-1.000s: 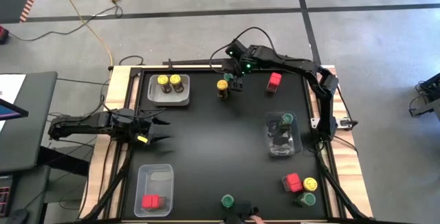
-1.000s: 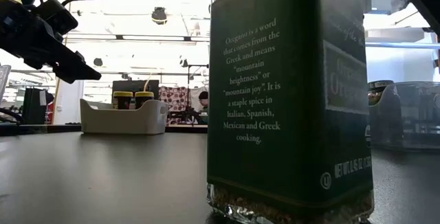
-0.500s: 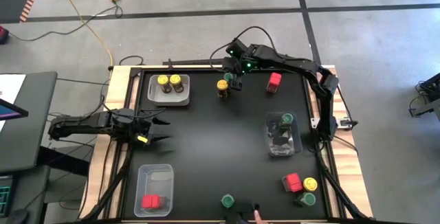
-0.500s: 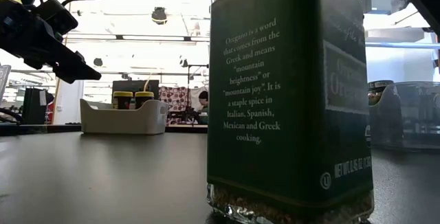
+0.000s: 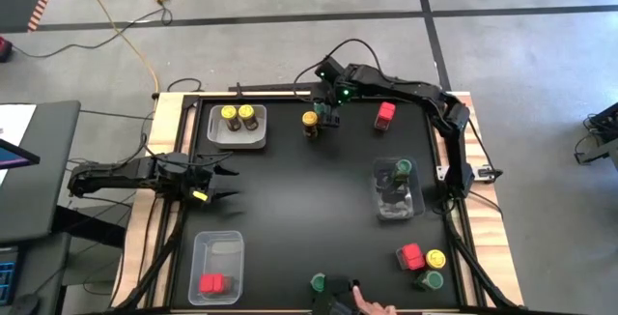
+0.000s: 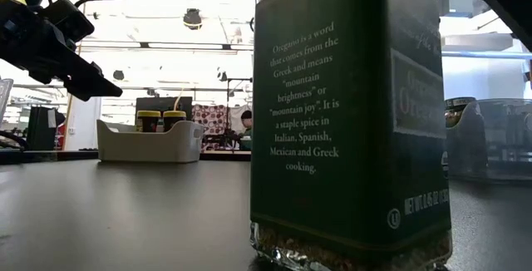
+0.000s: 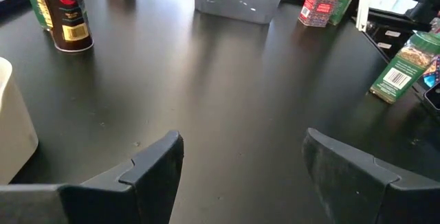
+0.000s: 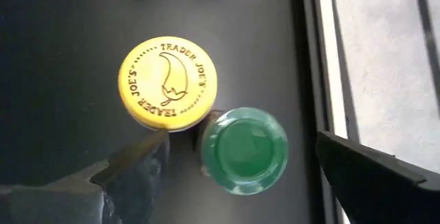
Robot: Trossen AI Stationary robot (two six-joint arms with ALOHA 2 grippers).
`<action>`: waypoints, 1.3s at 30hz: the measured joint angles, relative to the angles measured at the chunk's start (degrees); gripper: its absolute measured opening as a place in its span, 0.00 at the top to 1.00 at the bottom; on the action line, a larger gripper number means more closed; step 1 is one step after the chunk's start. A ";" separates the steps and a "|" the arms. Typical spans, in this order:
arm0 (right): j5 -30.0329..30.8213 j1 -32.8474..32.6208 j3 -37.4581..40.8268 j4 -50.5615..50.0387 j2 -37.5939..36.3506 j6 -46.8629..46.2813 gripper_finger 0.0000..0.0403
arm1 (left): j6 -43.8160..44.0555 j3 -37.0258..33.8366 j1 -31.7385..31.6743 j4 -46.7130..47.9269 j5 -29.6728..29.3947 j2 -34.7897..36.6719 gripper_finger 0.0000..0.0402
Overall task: Sort spices by type
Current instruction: Put the top green seasoning bottle into the black bin
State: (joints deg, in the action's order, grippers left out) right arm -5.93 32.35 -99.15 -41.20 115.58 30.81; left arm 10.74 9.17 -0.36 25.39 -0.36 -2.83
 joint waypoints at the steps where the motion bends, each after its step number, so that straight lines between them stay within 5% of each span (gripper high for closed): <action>1: -0.01 0.12 0.00 0.05 0.00 0.63 0.03 | 0.00 -0.01 0.00 0.00 0.00 0.00 0.29; 32: -0.34 0.34 0.17 1.08 4.41 -4.26 0.03 | 0.00 -0.02 0.02 0.02 -0.17 0.00 0.29; 39: -0.50 0.56 0.06 0.33 5.60 -4.47 0.14 | 0.00 -0.02 0.02 0.00 -0.35 0.00 0.29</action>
State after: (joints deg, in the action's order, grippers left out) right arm -6.44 32.91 -99.09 -40.86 121.18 26.35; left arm 10.74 9.15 -0.34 25.39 -0.71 -2.83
